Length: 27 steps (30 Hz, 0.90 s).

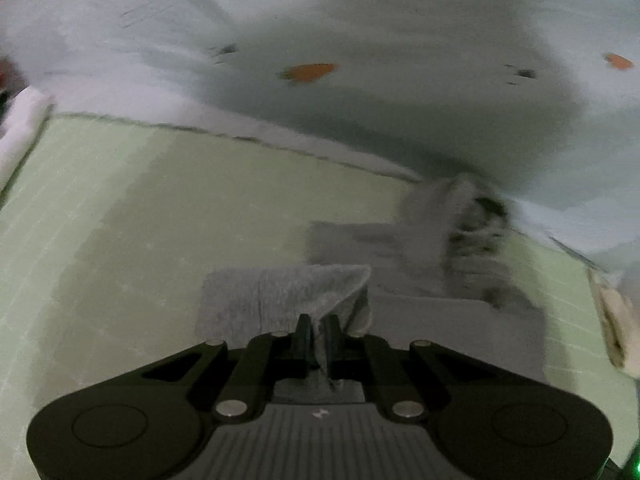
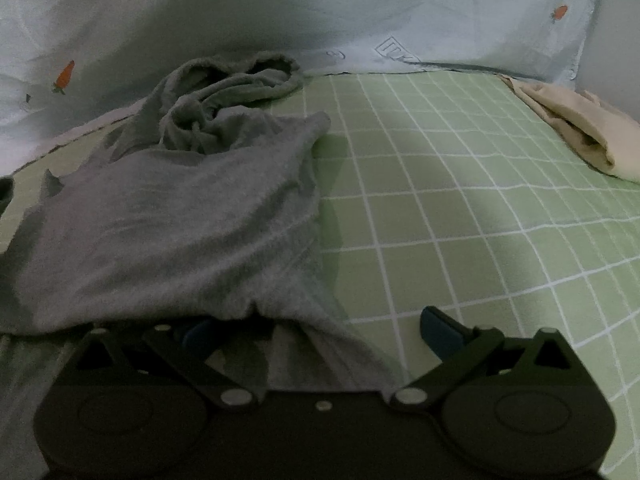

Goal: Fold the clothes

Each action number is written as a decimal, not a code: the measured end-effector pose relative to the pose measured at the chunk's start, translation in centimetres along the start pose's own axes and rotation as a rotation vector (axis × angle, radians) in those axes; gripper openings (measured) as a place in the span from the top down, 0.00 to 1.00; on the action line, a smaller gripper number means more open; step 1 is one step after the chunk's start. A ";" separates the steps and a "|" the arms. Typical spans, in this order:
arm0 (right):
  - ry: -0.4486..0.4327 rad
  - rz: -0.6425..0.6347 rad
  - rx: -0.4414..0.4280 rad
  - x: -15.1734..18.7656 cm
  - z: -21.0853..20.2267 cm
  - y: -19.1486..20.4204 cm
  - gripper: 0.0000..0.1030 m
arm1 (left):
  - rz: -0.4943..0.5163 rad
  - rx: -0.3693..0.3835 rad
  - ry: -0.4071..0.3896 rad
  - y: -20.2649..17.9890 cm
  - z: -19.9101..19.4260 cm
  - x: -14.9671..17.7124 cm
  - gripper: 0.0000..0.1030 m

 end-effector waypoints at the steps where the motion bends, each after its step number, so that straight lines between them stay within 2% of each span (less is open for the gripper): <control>1: -0.001 0.006 -0.008 0.0 -0.1 -0.1 0.00 | 0.017 0.022 0.002 -1.0 -0.2 0.0 0.94; 5: -0.004 0.032 -0.039 0.2 -0.6 -0.7 0.00 | 0.103 0.126 0.022 -5.8 -0.1 0.6 0.94; 10: 0.000 0.098 -0.055 0.4 -1.3 -2.3 0.00 | 0.224 0.187 0.103 -10.6 1.8 2.4 0.91; 12: -0.007 0.119 -0.047 0.3 -1.6 -2.9 0.00 | 0.258 0.190 0.135 -11.5 2.4 3.2 0.76; 15: -0.037 0.125 -0.042 -0.4 -2.6 -3.3 0.00 | 0.283 0.166 0.145 -11.4 2.5 3.9 0.58; 18: -0.095 0.089 -0.044 -1.9 -3.8 -2.3 0.00 | 0.257 0.116 0.119 -9.6 2.0 3.5 0.46; 22: -0.139 -0.008 -0.102 -4.1 -4.7 0.6 0.00 | 0.168 0.004 0.097 -5.6 1.8 2.6 0.44; 27: -0.085 -0.131 -0.188 -5.5 -3.0 6.0 0.01 | 0.020 -0.107 0.114 0.0 2.6 2.4 0.44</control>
Point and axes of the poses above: each gripper's, at about its wrist camera, not at the fingertips, and z roughly the way its jaws point, y to its left, x to its underside, the point moved 6 cm from there along z, roughly the way its jaws point, and after that the axes turned 6 degrees about y, right-handed, at the moved point
